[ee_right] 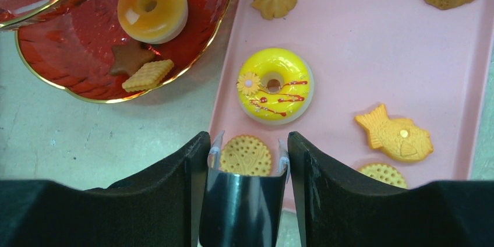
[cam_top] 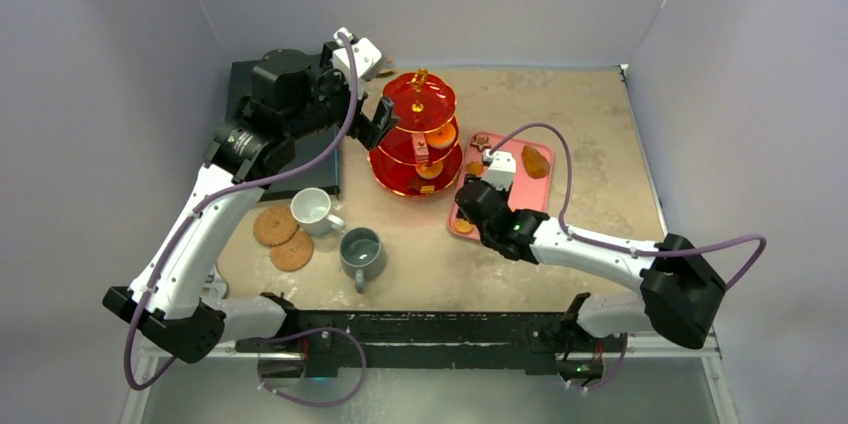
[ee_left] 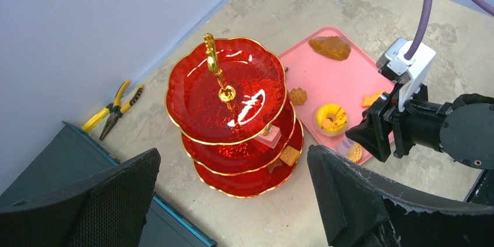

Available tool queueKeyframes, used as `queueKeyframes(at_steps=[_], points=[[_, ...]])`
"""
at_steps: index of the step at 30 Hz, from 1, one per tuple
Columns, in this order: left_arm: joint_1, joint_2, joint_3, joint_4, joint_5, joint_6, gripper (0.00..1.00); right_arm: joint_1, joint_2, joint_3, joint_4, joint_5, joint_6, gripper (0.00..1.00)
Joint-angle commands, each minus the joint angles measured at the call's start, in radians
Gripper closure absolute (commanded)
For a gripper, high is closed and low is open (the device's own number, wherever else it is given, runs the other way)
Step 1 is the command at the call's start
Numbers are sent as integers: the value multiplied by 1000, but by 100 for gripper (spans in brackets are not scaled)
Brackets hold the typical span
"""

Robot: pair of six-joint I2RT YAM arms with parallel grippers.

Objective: Serve the afternoon tea
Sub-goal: Pick up the desert from the tray.

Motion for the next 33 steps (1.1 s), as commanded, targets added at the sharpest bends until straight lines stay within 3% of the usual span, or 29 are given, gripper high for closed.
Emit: queueKeyframes(at_steps=[1,27,33], points=[[1,-25,-2,32,6,-2,1,-1,-17,0,3,35,9,47],[1,-26,-5,34,9,8,2,-2,20,-47,69,-32,12,48],[1,-25,-4,31,11,6,2,-2,-11,-64,57,-29,36,57]])
